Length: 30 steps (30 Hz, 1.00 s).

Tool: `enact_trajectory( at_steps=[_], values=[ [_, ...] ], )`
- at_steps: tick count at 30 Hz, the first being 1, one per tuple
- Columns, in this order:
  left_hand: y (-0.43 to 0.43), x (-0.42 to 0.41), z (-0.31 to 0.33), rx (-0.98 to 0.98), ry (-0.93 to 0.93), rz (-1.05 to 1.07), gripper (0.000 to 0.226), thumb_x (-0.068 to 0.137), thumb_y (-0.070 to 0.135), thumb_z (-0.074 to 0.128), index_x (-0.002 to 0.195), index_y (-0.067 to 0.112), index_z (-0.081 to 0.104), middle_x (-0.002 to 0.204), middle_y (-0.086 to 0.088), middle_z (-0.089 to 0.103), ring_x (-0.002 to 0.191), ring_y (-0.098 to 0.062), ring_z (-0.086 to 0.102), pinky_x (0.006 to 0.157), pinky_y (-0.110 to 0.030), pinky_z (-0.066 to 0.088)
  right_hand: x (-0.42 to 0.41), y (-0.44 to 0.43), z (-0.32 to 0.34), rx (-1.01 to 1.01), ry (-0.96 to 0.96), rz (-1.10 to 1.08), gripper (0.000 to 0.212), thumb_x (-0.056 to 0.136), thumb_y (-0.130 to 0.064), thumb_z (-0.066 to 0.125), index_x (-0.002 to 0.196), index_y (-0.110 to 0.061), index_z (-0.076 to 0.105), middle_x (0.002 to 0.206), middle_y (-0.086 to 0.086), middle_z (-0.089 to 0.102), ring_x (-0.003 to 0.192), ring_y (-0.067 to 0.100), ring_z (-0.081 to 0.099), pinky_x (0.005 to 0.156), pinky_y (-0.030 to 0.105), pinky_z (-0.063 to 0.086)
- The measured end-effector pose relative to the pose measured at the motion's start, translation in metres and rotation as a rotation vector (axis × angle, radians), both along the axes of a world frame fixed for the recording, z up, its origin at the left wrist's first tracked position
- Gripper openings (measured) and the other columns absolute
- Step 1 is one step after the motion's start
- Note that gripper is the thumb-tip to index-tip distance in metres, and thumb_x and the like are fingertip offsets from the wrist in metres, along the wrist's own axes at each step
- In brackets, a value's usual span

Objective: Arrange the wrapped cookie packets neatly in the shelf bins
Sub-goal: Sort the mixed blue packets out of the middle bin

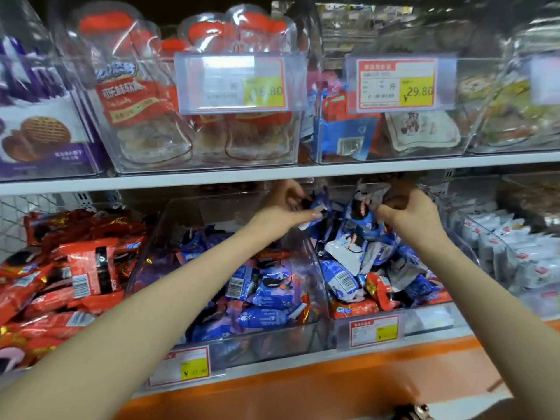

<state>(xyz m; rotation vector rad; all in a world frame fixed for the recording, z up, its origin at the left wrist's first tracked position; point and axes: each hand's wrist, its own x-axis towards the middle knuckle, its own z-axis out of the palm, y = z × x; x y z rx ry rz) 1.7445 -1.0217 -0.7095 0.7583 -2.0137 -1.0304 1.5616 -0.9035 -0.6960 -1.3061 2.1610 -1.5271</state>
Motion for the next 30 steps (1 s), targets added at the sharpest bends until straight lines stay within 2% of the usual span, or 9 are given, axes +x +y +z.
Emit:
enact_trajectory(
  at_steps=[2,6,12,15,17,19,24,27,30],
  values=[
    [0.009,-0.017,0.006,-0.127,-0.135,-0.035,0.033,0.075,0.021,0.077,0.092,0.018,0.048,0.090,0.006,0.053,0.079,-0.007,0.051,0.060,-0.011,0.036,-0.006,0.009,-0.003,0.083,0.032,0.002,0.029,0.083,-0.017,0.071,0.107,-0.016,0.054,0.078,0.008,0.059,0.078,0.022,0.055,0.066,0.028,0.040],
    [0.014,-0.028,-0.002,-0.342,-0.564,-0.166,0.042,0.086,0.038,0.063,0.124,0.022,0.055,0.129,0.002,0.053,0.118,-0.018,0.050,0.095,-0.027,0.041,-0.018,0.016,-0.015,0.271,0.219,-0.086,0.052,0.080,-0.030,0.074,0.120,-0.008,0.050,0.101,0.012,0.061,0.100,0.031,0.058,0.083,0.038,0.047],
    [0.010,-0.028,-0.007,-0.585,-0.831,0.024,0.044,0.093,0.040,0.050,0.137,0.033,0.045,0.140,-0.002,0.042,0.134,-0.025,0.025,0.108,-0.039,0.017,-0.013,0.017,-0.013,0.413,0.565,0.082,0.029,0.084,-0.042,0.065,0.110,-0.031,0.068,0.118,0.000,0.059,0.116,0.027,0.046,0.096,0.037,0.036],
    [0.004,-0.026,-0.007,-0.405,-0.781,-0.066,0.045,0.091,0.037,0.055,0.135,0.030,0.048,0.143,0.002,0.043,0.137,-0.025,0.027,0.112,-0.038,0.019,-0.013,0.015,-0.014,0.371,0.520,0.066,0.021,0.085,-0.044,0.062,0.099,-0.032,0.073,0.116,-0.004,0.066,0.111,0.024,0.053,0.097,0.042,0.040],
    [0.003,-0.016,-0.002,-0.229,-0.658,-0.170,0.044,0.090,0.034,0.058,0.132,0.025,0.051,0.137,0.004,0.050,0.129,-0.016,0.042,0.102,-0.022,0.030,-0.013,0.014,-0.013,0.289,0.488,0.044,0.019,0.086,-0.039,0.063,0.096,-0.027,0.075,0.108,-0.001,0.070,0.104,0.025,0.058,0.093,0.040,0.044],
    [0.003,0.001,0.004,-0.209,-0.571,-0.158,0.038,0.090,0.032,0.058,0.128,0.024,0.054,0.127,0.010,0.054,0.118,-0.006,0.048,0.090,-0.014,0.032,-0.010,0.014,-0.012,0.211,0.464,0.061,0.018,0.087,-0.032,0.064,0.096,-0.021,0.075,0.102,0.001,0.072,0.096,0.022,0.061,0.087,0.033,0.046],
    [-0.003,0.058,0.011,-0.195,-0.417,0.010,0.018,0.089,0.028,0.061,0.106,0.030,0.058,0.111,0.014,0.057,0.108,-0.004,0.051,0.090,-0.013,0.038,0.009,0.010,-0.007,0.113,0.490,0.139,0.015,0.088,-0.024,0.063,0.097,-0.018,0.074,0.099,0.000,0.072,0.096,0.021,0.059,0.084,0.033,0.045],
    [0.004,0.086,0.011,0.020,-0.522,-0.243,0.030,0.082,0.022,0.069,0.111,0.022,0.059,0.112,0.012,0.060,0.105,-0.003,0.055,0.089,-0.006,0.038,0.023,0.005,-0.011,0.100,0.516,0.196,0.016,0.088,-0.025,0.064,0.099,-0.020,0.073,0.100,-0.002,0.072,0.100,0.021,0.058,0.086,0.034,0.045],
    [0.013,0.100,0.001,0.046,-0.847,-0.391,0.053,0.079,0.037,0.070,0.128,0.029,0.050,0.127,0.015,0.046,0.118,0.000,0.042,0.097,-0.011,0.028,0.035,0.000,-0.015,0.113,0.529,0.262,0.018,0.088,-0.024,0.063,0.103,-0.019,0.073,0.104,-0.002,0.070,0.102,0.019,0.058,0.086,0.031,0.046]
  ],
)
